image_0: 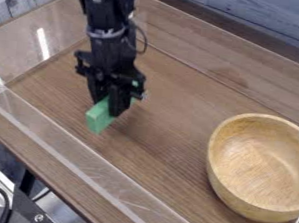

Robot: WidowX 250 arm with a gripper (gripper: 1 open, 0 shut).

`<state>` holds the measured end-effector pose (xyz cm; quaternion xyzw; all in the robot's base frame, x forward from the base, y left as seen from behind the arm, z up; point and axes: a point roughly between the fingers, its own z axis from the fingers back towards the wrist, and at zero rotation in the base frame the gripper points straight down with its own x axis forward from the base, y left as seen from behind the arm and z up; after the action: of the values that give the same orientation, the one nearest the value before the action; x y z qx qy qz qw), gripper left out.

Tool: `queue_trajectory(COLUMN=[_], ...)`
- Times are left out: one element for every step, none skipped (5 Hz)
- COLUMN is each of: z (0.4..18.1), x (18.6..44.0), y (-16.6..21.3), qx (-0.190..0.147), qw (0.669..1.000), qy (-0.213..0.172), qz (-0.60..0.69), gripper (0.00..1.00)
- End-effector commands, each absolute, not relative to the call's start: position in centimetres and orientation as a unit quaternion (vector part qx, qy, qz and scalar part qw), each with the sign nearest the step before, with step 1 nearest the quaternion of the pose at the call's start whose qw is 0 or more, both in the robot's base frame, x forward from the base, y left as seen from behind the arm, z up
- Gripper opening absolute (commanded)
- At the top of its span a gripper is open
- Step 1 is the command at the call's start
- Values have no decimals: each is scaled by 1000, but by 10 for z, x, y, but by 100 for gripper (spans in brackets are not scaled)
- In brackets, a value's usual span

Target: Put the green block in the brown bowl

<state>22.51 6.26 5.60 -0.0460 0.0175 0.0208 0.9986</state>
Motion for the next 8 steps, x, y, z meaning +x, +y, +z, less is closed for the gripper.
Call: queue_trajectory(z=[94,107,106,99,91,82,70,62], x=[251,265,272,275,274,270,274,279], y=[43,4,-40,-85,-125,-153,-141,-134], qx=[-48,-59,-67,-72,-74,-74,-70,-68], qw=[998,998,997,996,995,994,995,996], qy=[-23,-27,-25,-19,-14,-8,2,7], qz=[20,5,-19,-44,-64,-82,-72,-64], gripper=[0,0,0,0,0,0,0,0])
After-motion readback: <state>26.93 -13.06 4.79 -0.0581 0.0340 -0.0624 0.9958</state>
